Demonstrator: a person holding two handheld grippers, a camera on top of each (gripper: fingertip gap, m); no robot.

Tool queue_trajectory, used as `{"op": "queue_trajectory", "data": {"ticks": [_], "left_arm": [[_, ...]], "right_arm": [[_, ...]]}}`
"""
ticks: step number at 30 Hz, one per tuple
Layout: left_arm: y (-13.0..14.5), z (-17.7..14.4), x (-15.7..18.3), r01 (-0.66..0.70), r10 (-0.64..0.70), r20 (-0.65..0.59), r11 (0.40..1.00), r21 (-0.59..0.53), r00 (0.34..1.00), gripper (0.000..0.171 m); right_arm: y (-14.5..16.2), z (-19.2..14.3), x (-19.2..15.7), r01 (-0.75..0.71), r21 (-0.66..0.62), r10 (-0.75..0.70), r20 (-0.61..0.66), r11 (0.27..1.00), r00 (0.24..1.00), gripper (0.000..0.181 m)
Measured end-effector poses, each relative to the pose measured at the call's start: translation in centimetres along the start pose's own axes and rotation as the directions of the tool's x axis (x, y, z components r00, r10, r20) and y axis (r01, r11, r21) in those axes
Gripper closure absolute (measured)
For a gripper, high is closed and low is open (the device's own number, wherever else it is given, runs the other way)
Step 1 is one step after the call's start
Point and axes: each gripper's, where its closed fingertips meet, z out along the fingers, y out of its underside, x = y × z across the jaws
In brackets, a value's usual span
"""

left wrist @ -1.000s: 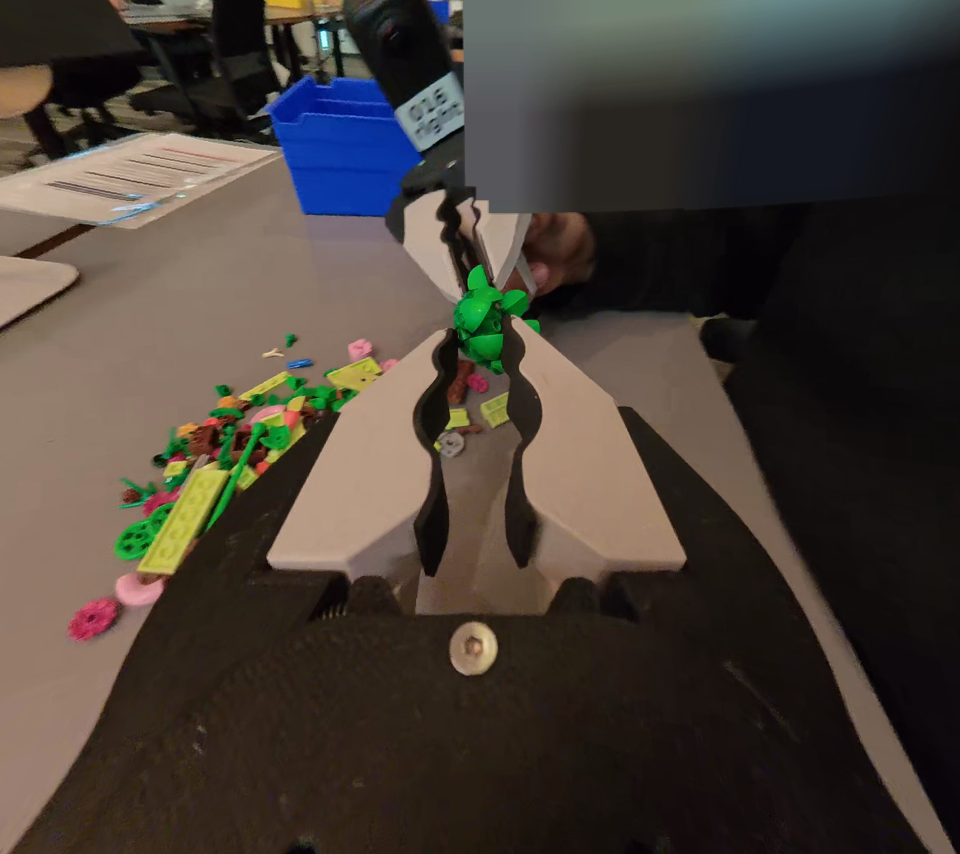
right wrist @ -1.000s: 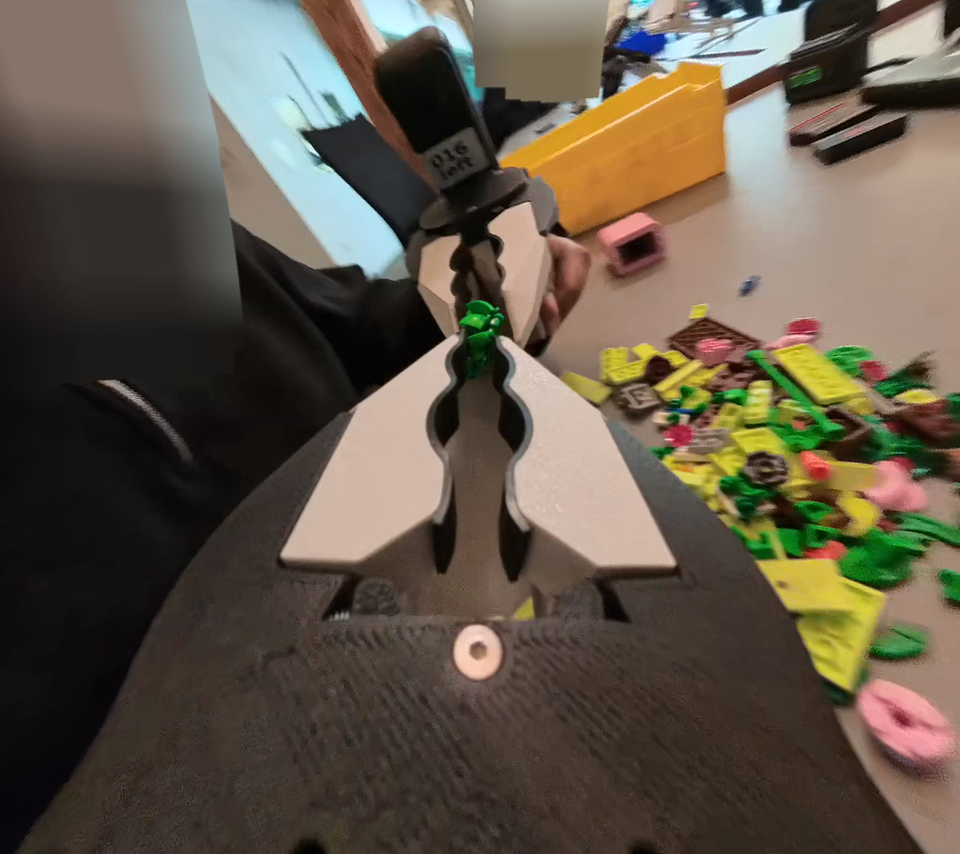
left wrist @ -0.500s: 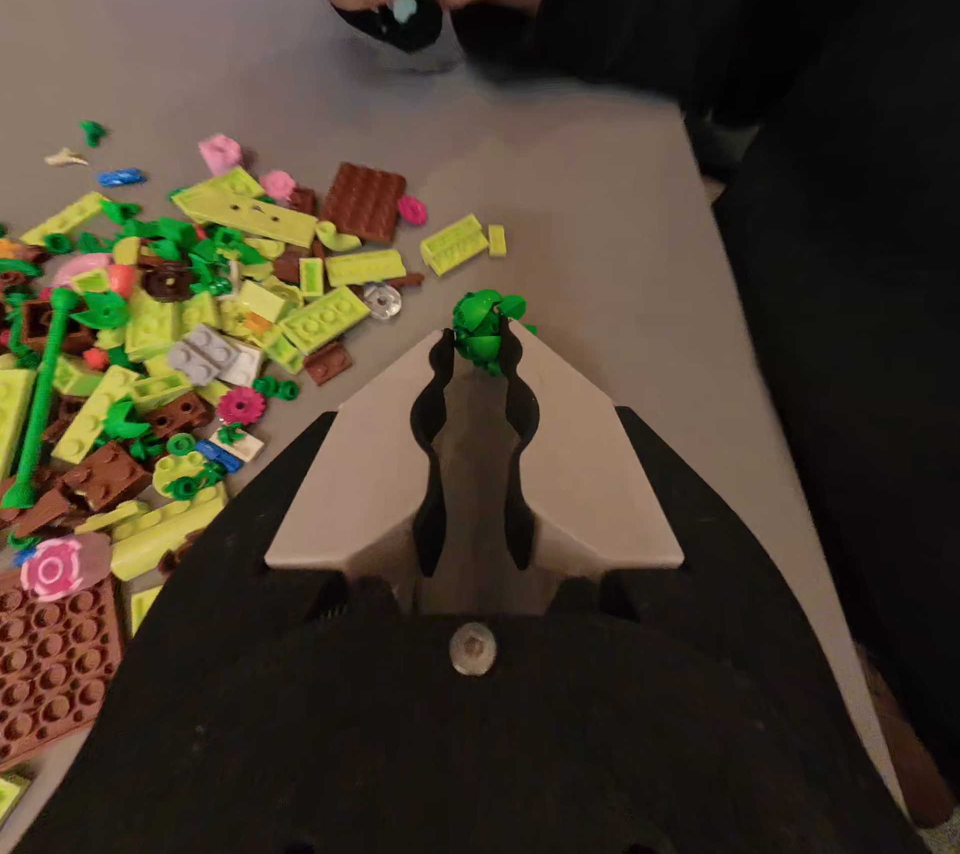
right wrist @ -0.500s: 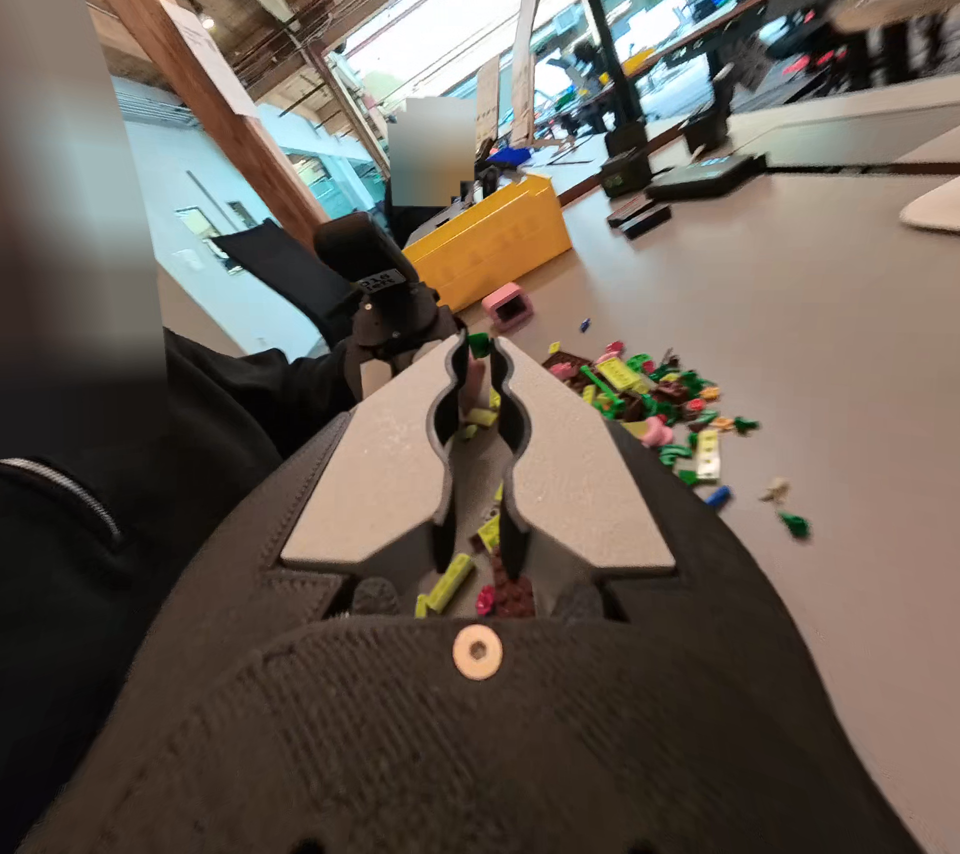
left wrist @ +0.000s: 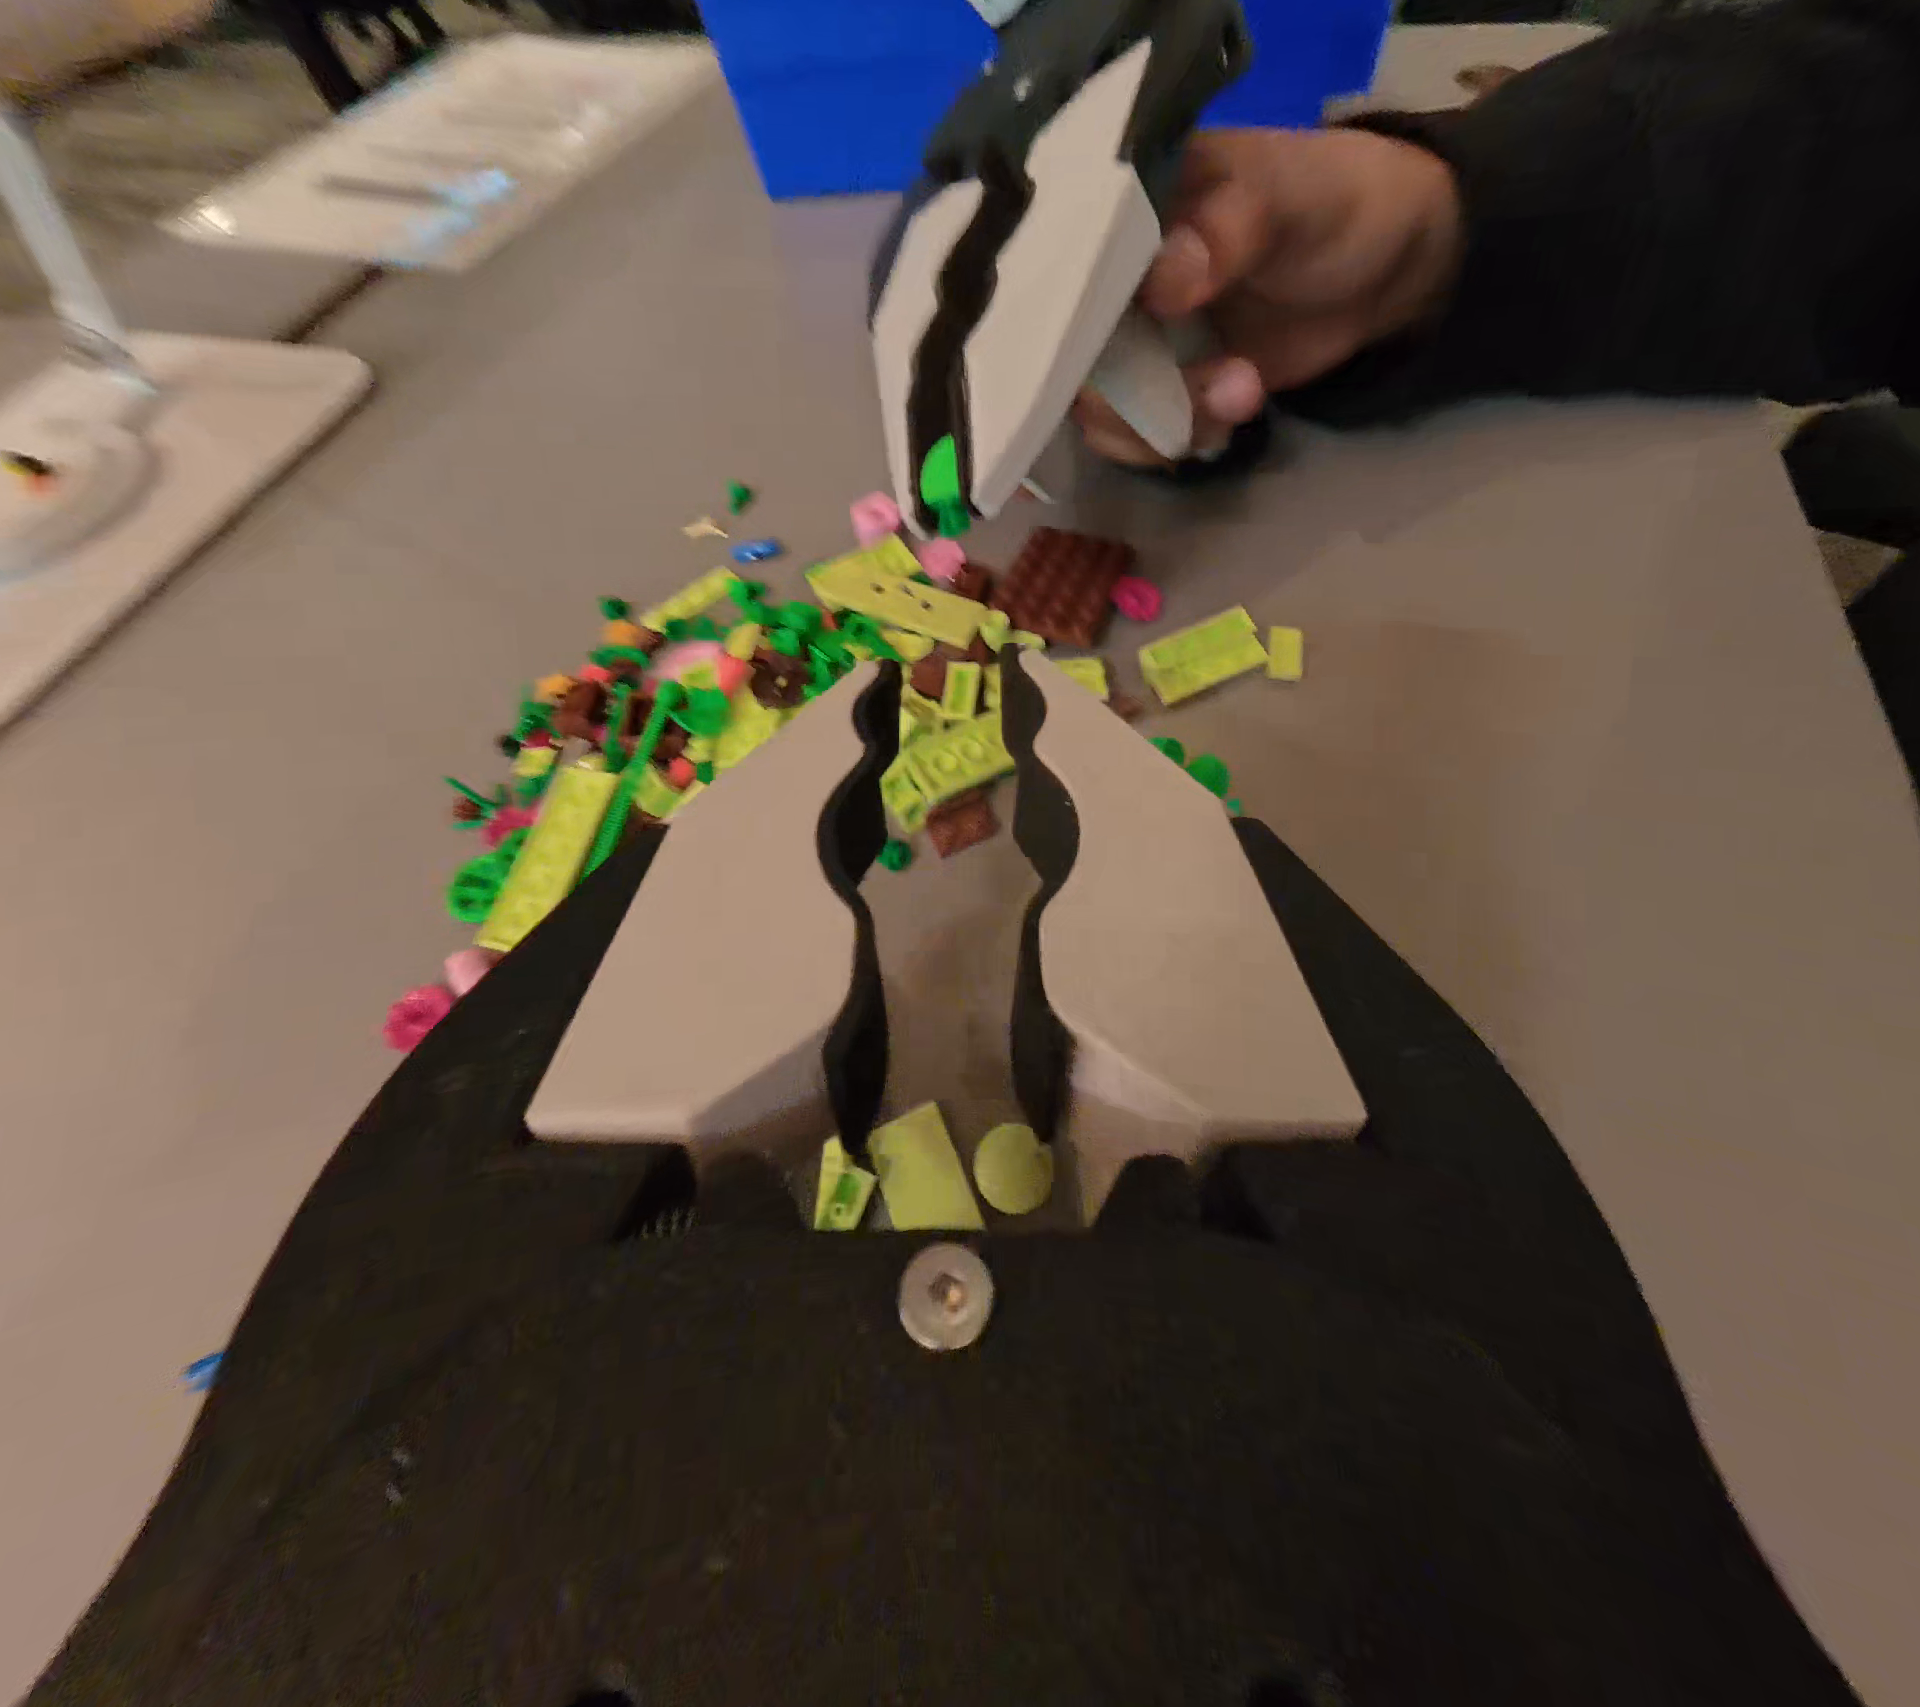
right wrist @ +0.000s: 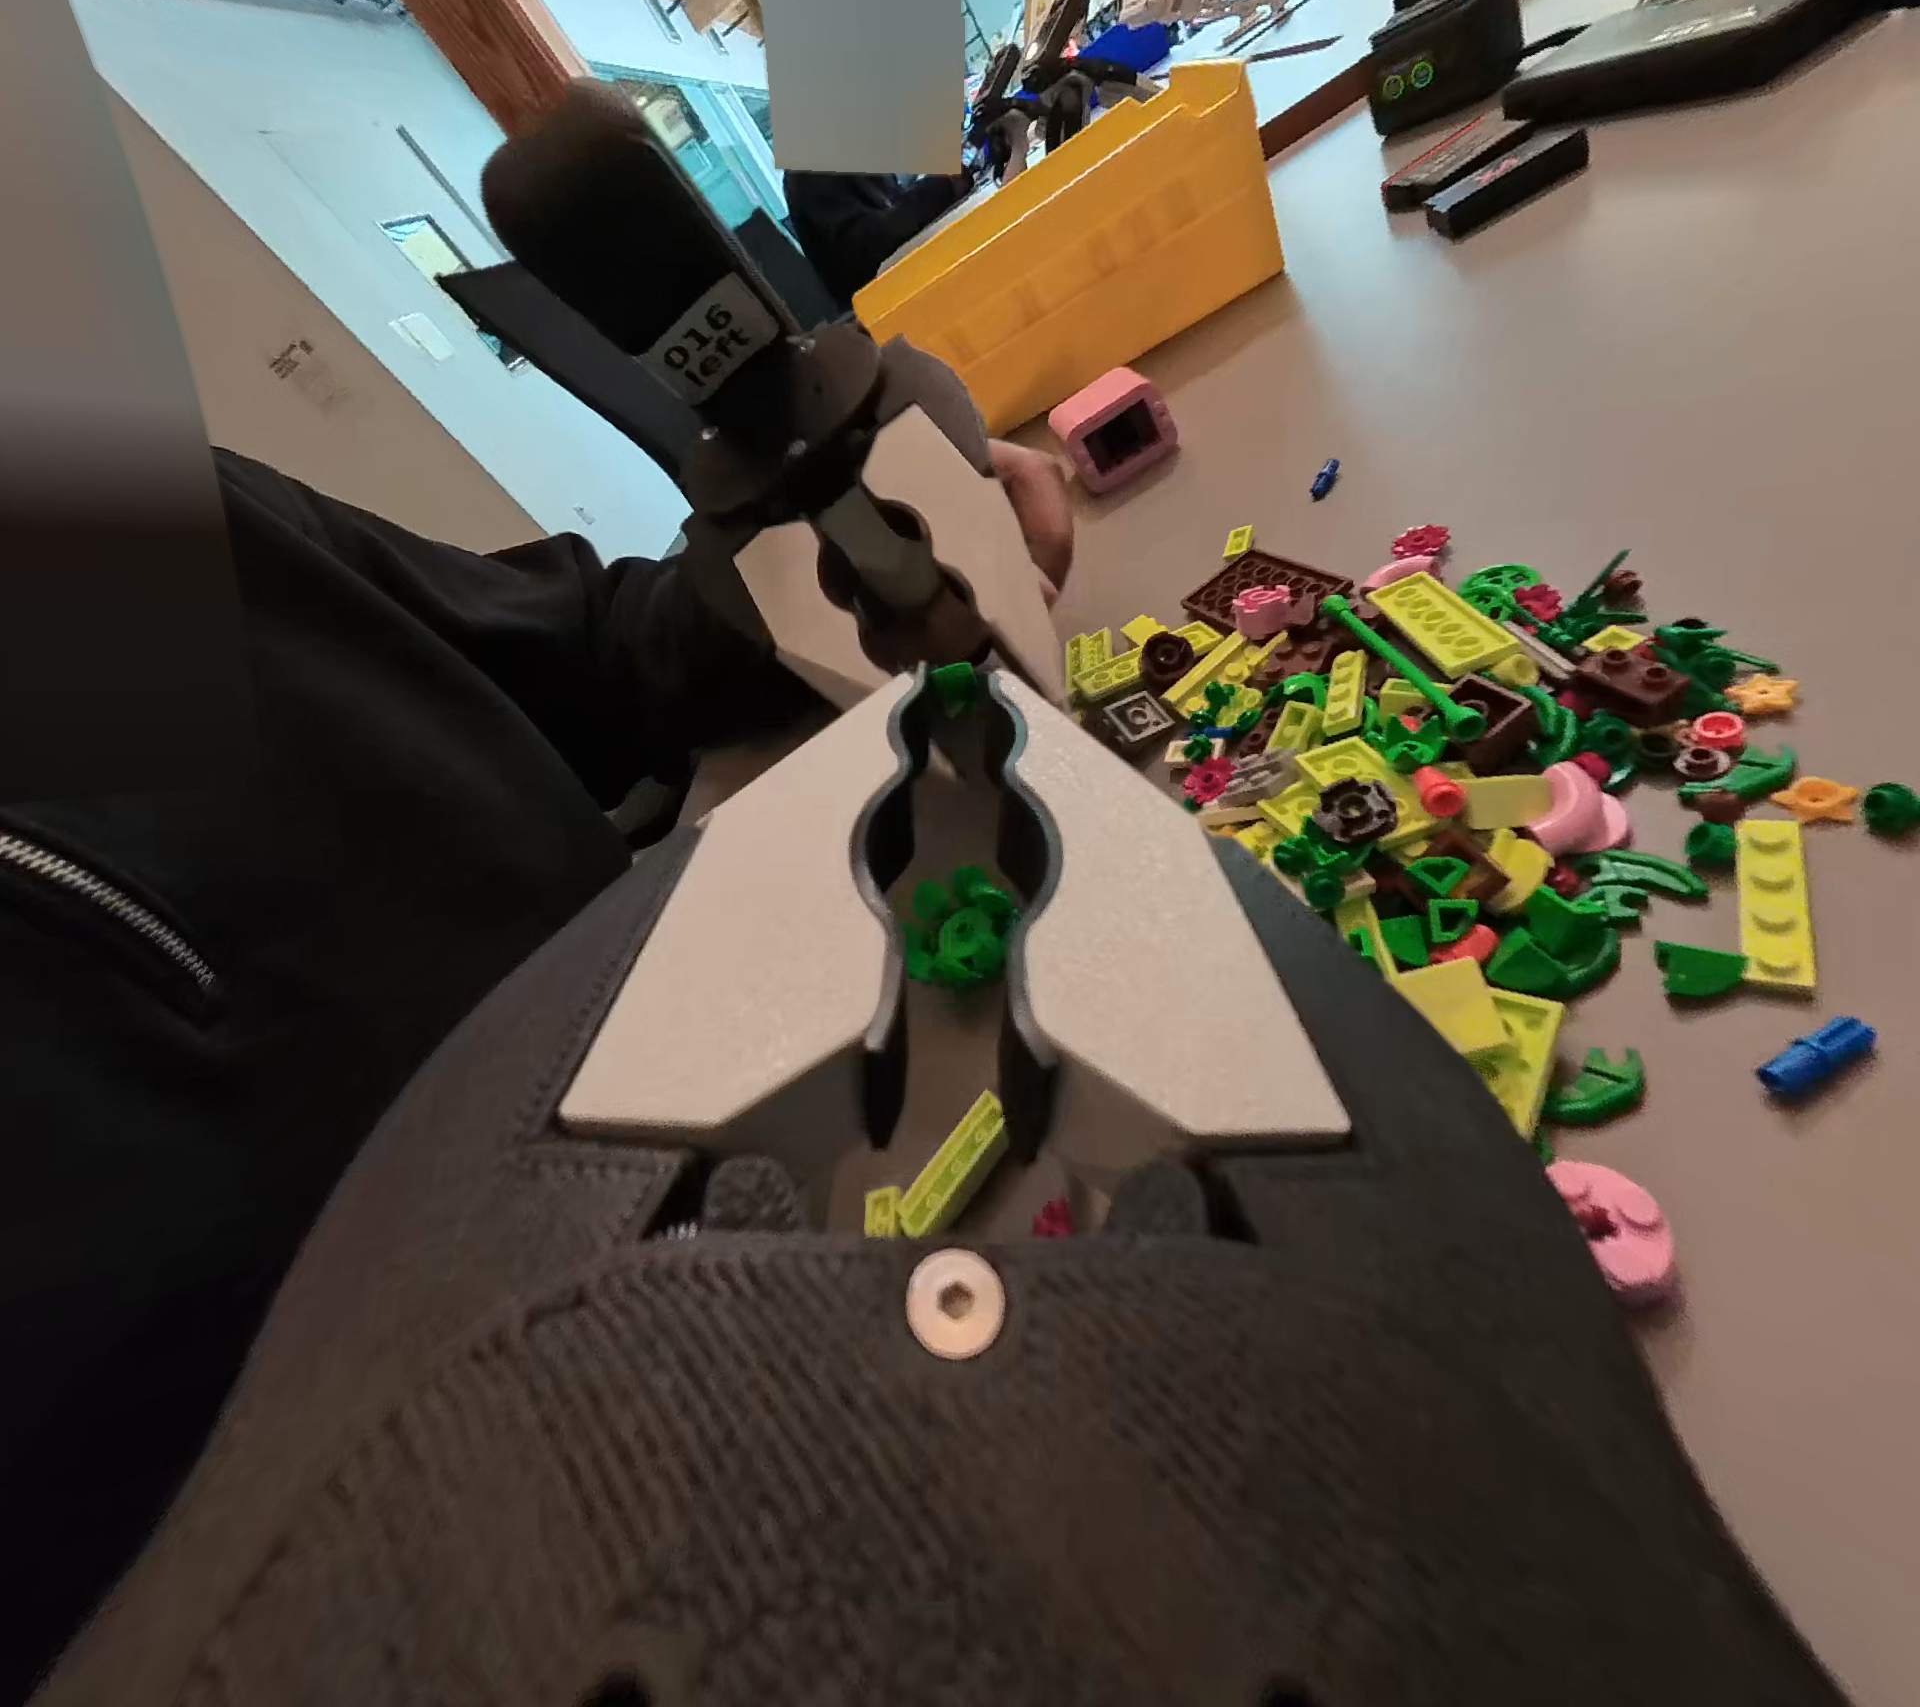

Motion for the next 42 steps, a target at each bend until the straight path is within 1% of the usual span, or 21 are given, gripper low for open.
{"op": "queue_trajectory", "data": {"ticks": [2,3,6,9,12,16,23,25,28,31,34,37,40,42], "left_arm": [[-0.7,-0.3,-0.8,-0.067,0.066,0.092,0.998,0.017,0.994,0.158],[-0.7,-0.4,-0.9,-0.117,0.116,0.125,0.993,0.005,0.985,0.161],[-0.6,-0.1,-0.5,-0.231,0.234,0.177,0.972,-0.038,0.956,0.164],[-0.7,0.1,-0.5,-0.258,0.263,0.207,0.965,-0.054,0.942,0.165],[-0.7,0.1,-0.8,-0.261,0.266,0.23,0.964,-0.055,0.936,0.171],[-0.9,-0.2,-1.3,-0.283,0.289,0.271,0.957,-0.062,0.918,0.171],[-0.6,0.0,-1.2,-0.308,0.32,0.27,0.947,-0.087,0.908,0.171],[-0.4,0.1,-1.3,-0.321,0.336,0.274,0.942,-0.101,0.901,0.166],[-0.1,0.3,-1.0,-0.347,0.367,0.256,0.93,-0.12,0.894,0.165],[0.7,0.7,-0.7,-0.393,0.426,0.237,0.903,-0.171,0.873,0.165],[1.5,1.1,-0.2,-0.454,0.496,0.205,0.863,-0.223,0.844,0.165],[2.1,1.5,0.3,-0.5,0.549,0.177,0.827,-0.259,0.817,0.166],[2.1,1.5,0.3,-0.523,0.576,0.18,0.808,-0.271,0.797,0.171],[1.9,1.4,0.3,-0.506,0.556,0.186,0.823,-0.258,0.81,0.171]], "right_arm": [[0.2,0.3,0.1,-0.001,-0.003,0.001,-0.018,1.0,1.0,0.176],[0.2,0.5,0.1,-0.002,-0.002,0.002,-0.024,1.0,1.0,0.176],[0.3,1.1,0.1,-0.02,0.008,0.021,-0.04,1.0,0.999,0.175],[0.5,1.4,0.2,-0.027,0.002,0.027,-0.061,1.0,0.998,0.176],[0.5,1.5,0.4,-0.01,-0.001,0.01,-0.089,1.0,0.996,0.175],[0.6,1.4,1.0,0.029,-0.012,-0.031,-0.162,0.999,0.986,0.176],[0.9,1.4,1.0,0.089,-0.063,-0.1,-0.203,0.994,0.974,0.177],[1.2,1.3,1.1,0.092,-0.092,-0.11,-0.211,0.991,0.971,0.177],[1.6,1.2,1.4,0.135,-0.148,-0.168,-0.24,0.98,0.956,0.177],[2.3,1.2,1.6,0.19,-0.235,-0.251,-0.268,0.953,0.93,0.177],[3.4,1.1,1.8,0.252,-0.348,-0.355,-0.275,0.903,0.893,0.176],[4.2,1.0,1.9,0.28,-0.429,-0.417,-0.267,0.859,0.869,0.176],[4.7,0.9,1.8,0.285,-0.456,-0.429,-0.251,0.843,0.868,0.176],[4.5,0.9,1.7,0.29,-0.442,-0.423,-0.24,0.849,0.874,0.176]]}}
